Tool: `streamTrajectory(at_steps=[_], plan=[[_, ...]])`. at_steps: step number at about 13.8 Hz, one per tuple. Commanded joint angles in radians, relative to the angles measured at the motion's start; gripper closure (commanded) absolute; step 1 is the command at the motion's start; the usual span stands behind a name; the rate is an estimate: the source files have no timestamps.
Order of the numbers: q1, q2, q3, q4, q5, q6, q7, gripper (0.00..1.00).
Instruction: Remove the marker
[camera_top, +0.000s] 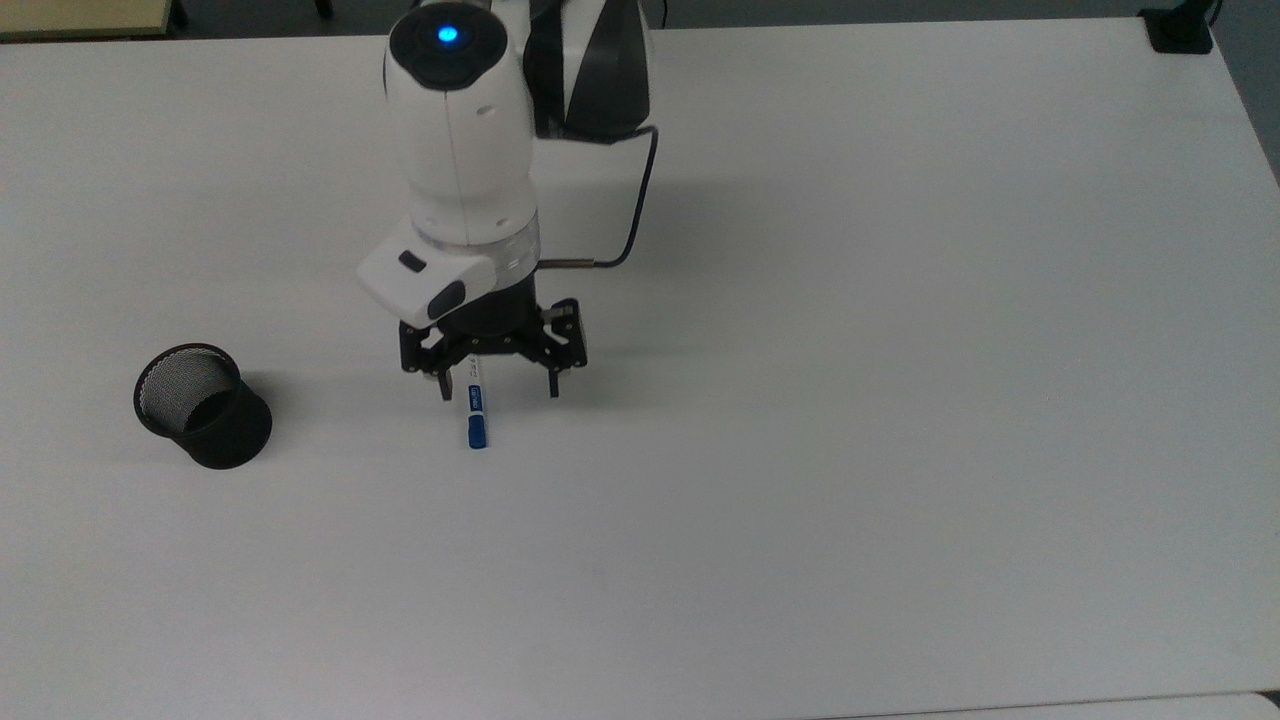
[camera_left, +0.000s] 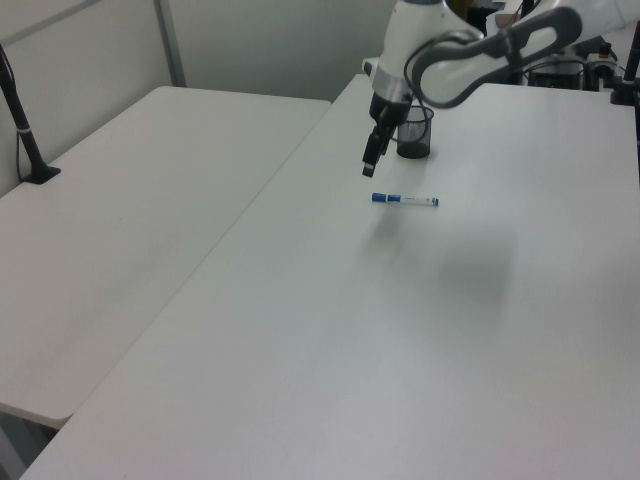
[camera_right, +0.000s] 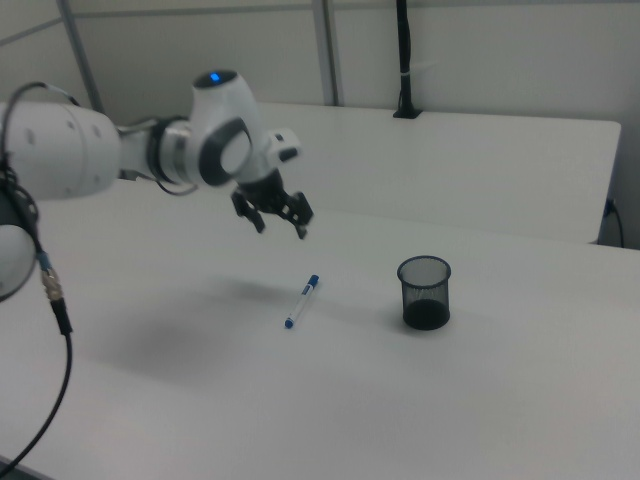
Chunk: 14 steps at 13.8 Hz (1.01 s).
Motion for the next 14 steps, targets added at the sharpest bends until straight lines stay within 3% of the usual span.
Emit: streamTrajectory(at_steps=[1, 4, 7, 9, 10, 14], plan=[[0.065, -0.203, -0.016, -0.039, 0.008, -0.297, 0.045, 0.0], [0.078, -0.348, -0.016, -0.049, 0.008, -0.526, 0.055, 0.0], [0.082, -0.457, -0.038, -0.088, 0.02, -0.611, 0.058, 0.0], [0.105, -0.465, -0.076, -0.085, 0.04, -0.671, 0.059, 0.0], [0.099, -0.465, -0.076, -0.082, 0.069, -0.68, 0.059, 0.0], [0.102, -0.457, -0.075, -0.082, 0.068, -0.673, 0.056, 0.0]])
